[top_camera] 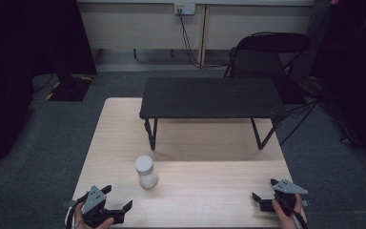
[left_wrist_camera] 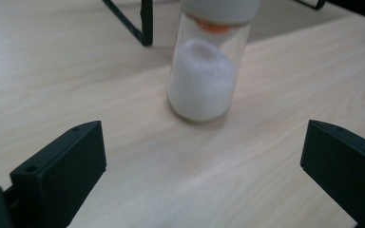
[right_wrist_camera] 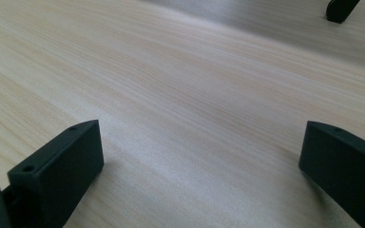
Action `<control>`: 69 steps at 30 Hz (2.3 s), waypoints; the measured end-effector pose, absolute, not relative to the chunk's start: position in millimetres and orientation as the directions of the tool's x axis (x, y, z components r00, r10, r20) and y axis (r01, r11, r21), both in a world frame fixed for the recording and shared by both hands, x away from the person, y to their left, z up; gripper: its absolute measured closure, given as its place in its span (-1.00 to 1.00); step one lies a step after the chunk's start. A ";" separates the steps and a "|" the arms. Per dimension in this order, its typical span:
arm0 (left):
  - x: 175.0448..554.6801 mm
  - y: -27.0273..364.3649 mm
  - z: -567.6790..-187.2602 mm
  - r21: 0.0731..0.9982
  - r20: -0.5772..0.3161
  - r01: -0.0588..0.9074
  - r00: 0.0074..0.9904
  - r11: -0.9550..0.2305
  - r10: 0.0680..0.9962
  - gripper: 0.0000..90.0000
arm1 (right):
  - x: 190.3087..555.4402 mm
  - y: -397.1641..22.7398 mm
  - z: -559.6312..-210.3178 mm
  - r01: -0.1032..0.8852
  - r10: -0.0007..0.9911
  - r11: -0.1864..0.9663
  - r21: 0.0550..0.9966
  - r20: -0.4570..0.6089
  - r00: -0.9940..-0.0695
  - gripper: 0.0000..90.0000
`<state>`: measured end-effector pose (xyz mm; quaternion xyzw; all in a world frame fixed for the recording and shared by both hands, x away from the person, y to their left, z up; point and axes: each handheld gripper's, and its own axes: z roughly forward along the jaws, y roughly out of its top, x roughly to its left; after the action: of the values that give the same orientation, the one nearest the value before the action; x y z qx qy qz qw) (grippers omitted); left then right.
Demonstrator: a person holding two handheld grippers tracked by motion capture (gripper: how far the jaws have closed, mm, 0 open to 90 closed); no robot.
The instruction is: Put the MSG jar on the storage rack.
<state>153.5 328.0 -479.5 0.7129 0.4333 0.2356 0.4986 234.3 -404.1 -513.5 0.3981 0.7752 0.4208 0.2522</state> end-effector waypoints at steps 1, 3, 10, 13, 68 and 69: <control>155.5 327.4 -478.7 0.920 -0.099 0.374 0.519 -0.121 0.849 -0.99 | 234.3 -404.2 -513.5 0.405 0.829 0.329 0.853 -0.056 -0.556 -0.99; 161.0 325.3 -477.0 0.928 -0.086 0.349 0.537 -0.128 0.839 -0.99 | 234.3 -404.3 -513.5 0.405 0.829 0.328 0.853 -0.055 -0.556 -0.99; 188.7 310.8 -469.1 0.937 -0.050 0.311 0.568 -0.158 0.821 -1.00 | 234.3 -404.2 -513.5 0.405 0.829 0.329 0.853 -0.055 -0.556 -0.99; 199.7 305.3 -466.2 0.940 -0.051 0.306 0.570 -0.154 0.820 -1.00 | 234.3 -404.3 -513.5 0.405 0.829 0.328 0.853 -0.055 -0.556 -0.99; 267.3 235.3 -318.3 0.949 0.046 0.200 0.675 -0.242 0.736 -0.25 | 234.9 -405.7 -513.4 0.405 0.824 0.330 0.853 -0.052 -0.564 -0.99; 267.3 235.3 -318.3 0.949 0.046 0.200 0.675 -0.242 0.736 -0.25 | 234.9 -405.7 -513.4 0.405 0.824 0.330 0.853 -0.052 -0.564 -0.99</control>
<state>267.3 235.3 -318.3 0.7463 0.3135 0.2531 0.5298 234.9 -405.7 -513.4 0.3956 0.7767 0.4226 0.2484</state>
